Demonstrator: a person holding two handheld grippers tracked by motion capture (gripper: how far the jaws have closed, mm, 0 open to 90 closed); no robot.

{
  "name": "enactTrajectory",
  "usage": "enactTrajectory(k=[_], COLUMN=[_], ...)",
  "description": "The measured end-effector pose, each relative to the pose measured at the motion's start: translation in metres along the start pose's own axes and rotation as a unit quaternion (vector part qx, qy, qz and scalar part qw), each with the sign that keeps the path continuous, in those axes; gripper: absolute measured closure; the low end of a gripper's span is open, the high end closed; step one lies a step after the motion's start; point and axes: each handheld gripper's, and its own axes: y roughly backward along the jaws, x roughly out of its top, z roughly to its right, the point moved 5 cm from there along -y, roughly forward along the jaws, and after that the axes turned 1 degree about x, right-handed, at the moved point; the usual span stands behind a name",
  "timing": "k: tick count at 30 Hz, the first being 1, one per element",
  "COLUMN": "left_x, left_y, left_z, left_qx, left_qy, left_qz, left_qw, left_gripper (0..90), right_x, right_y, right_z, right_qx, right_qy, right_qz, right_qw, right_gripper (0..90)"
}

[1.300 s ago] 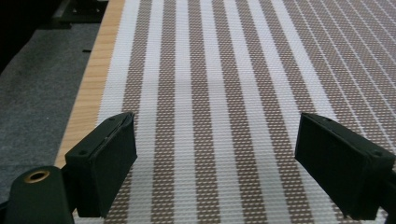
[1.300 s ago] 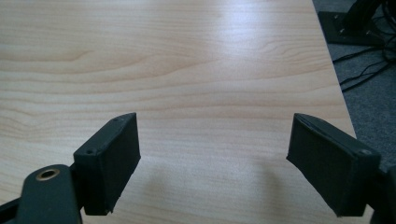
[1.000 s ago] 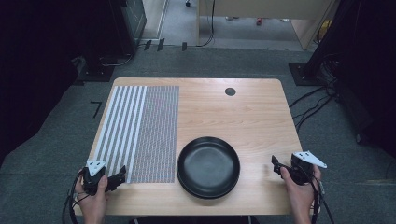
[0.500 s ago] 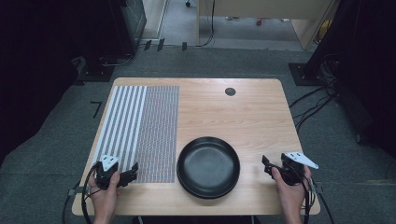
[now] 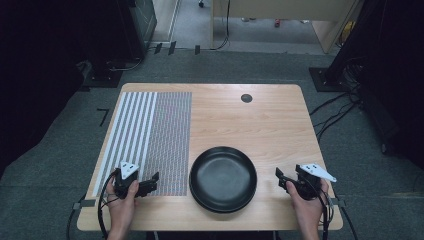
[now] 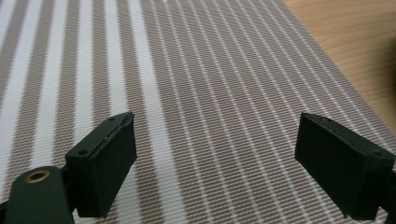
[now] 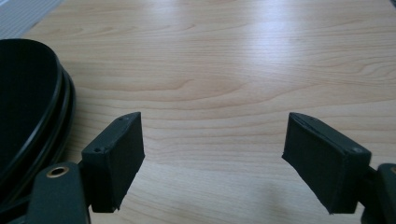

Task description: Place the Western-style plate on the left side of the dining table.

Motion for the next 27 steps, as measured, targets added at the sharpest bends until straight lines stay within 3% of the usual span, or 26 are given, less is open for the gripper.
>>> enactTrajectory(k=[14, 27], left_x=[0.01, 0.018], left_y=[-0.008, -0.015], left_z=[0.032, 0.061], left_qx=[-0.051, -0.088], left_qy=[-0.008, -0.022], left_qz=[0.004, 0.011], left_qw=[0.9986, 0.9958], left_gripper=[13.2, 13.2], right_x=[-0.002, 0.0], right_y=[-0.006, -0.006], right_z=[-0.035, -0.064], right_qx=[0.054, 0.111], right_qy=[0.005, 0.005], right_qz=[-0.004, -0.01], right_qw=[0.9985, 0.9938], right_gripper=[22.1, 26.4])
